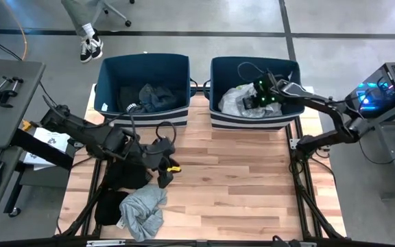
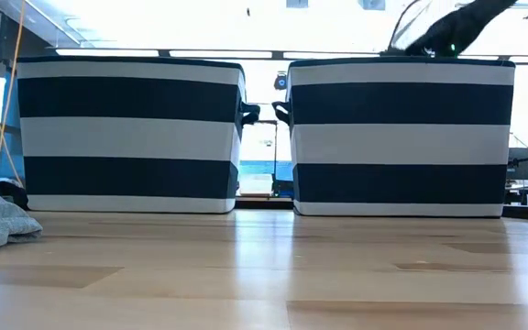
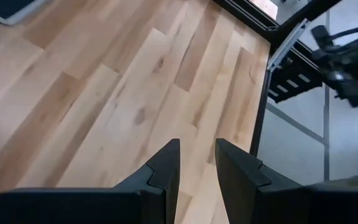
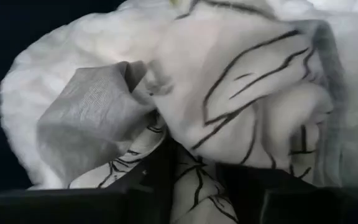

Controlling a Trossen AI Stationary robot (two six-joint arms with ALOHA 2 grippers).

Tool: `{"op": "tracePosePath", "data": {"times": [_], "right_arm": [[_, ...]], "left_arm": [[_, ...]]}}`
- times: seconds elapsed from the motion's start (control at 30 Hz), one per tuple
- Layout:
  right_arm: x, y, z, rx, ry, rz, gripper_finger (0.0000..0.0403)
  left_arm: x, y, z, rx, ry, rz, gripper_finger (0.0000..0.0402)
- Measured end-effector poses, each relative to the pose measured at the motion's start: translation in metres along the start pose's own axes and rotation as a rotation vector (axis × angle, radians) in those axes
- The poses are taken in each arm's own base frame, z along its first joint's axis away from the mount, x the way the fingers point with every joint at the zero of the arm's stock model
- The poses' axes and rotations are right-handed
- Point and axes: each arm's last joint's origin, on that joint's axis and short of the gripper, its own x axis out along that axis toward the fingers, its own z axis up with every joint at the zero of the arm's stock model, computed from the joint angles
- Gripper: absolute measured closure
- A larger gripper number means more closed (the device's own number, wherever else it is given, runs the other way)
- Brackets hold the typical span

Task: Sort clothes
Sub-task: Put the white shirt into the right blue laundry bin, then put the gray shirt into the left blue laundry bin

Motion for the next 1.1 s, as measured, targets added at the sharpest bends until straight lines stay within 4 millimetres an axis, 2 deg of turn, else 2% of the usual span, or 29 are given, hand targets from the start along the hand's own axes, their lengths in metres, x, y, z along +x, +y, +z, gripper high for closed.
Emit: {"op": "tracePosePath", "data": {"times": [0.1, 0.23, 0.43, 0.6, 0.7, 0.87, 0.97, 1.1], "right_arm": [[0.009, -0.004, -0.004, 0.026, 0.007, -0.004, 0.0295], [-0.007, 0.003, 0.011, -0.031, -0.014, 0.028, 0.0272], [-0.070, 0.025, 0.053, -0.137, -0.115, 0.106, 0.0197], [-0.132, 0.049, 0.070, -0.259, -0.223, 0.236, 0.0161], [-0.172, 0.065, 0.066, -0.356, -0.354, 0.311, 0.0159], [-0.226, 0.087, 0.037, -0.527, -0.534, 0.471, 0.0158], [-0.245, 0.092, 0.018, -0.585, -0.566, 0.550, 0.0158], [-0.261, 0.095, 0.000, -0.638, -0.573, 0.624, 0.0158]], "left_arm": [[-0.001, -0.001, -0.004, -0.006, 0.017, 0.006, 0.0316], [-0.002, 0.003, -0.009, -0.041, 0.077, 0.054, 0.0316], [-0.005, 0.012, -0.018, -0.127, 0.176, 0.143, 0.0316], [-0.008, 0.013, -0.035, -0.198, 0.288, 0.198, 0.0316], [-0.005, 0.013, -0.050, -0.274, 0.329, 0.237, 0.0316], [0.010, 0.010, -0.085, -0.405, 0.416, 0.237, 0.0297], [0.022, 0.010, -0.110, -0.495, 0.487, 0.209, 0.0271], [0.039, 0.018, -0.140, -0.603, 0.511, 0.205, 0.0221]]}}
